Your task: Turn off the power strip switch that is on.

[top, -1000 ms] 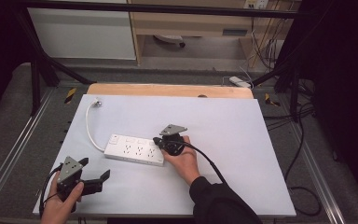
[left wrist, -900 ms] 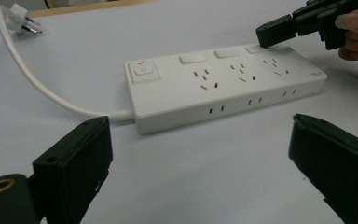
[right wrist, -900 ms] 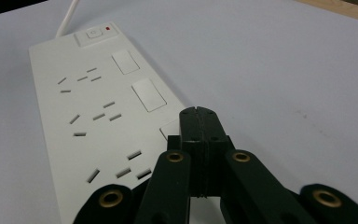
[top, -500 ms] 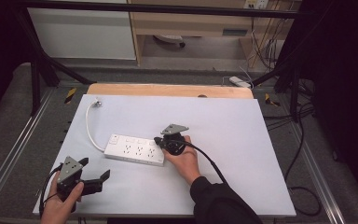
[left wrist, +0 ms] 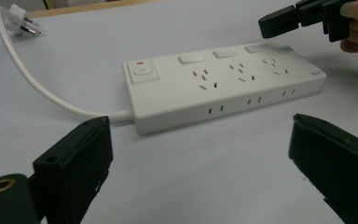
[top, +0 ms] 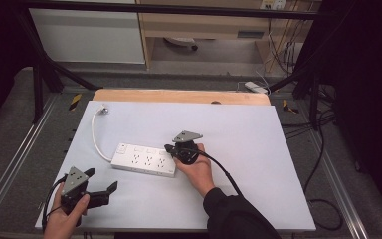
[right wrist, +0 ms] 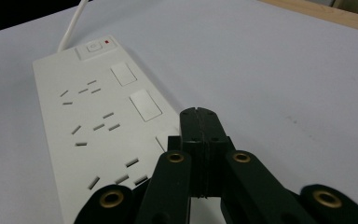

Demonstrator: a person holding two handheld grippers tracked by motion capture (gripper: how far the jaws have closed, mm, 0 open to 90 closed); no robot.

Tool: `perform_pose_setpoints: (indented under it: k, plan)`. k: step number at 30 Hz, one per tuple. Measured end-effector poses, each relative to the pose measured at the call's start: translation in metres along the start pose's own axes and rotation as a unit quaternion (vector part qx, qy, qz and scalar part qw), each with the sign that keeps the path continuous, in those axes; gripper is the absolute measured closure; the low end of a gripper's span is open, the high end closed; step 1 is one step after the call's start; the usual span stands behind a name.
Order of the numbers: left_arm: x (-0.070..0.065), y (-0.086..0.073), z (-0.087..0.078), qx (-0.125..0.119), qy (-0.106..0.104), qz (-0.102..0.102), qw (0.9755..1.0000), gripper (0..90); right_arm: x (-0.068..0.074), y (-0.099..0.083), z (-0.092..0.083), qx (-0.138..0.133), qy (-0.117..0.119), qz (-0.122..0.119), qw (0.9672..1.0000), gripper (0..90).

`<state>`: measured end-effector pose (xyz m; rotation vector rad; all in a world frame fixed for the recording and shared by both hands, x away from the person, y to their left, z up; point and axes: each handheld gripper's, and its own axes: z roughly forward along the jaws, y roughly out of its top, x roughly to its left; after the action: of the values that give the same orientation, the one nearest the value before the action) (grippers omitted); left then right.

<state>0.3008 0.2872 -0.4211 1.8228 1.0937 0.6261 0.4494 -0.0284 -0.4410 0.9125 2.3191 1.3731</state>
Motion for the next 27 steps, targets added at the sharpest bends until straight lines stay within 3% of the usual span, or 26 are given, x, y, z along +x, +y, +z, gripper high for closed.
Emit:
perform_pose_setpoints:
  k: [19, 27]
  plan:
    - [0.0, 0.0, 0.0, 0.0, 0.0, 0.0, 1.0, 6.3, -0.001, 0.009, -0.01, -0.018, 0.007, 0.023, 0.9995, 87.8]
    - [0.0, 0.0, 0.0, 0.0, 0.0, 0.0, 1.0, 6.3, -0.002, 0.013, -0.015, -0.026, 0.007, 0.026, 0.9993, 73.9]
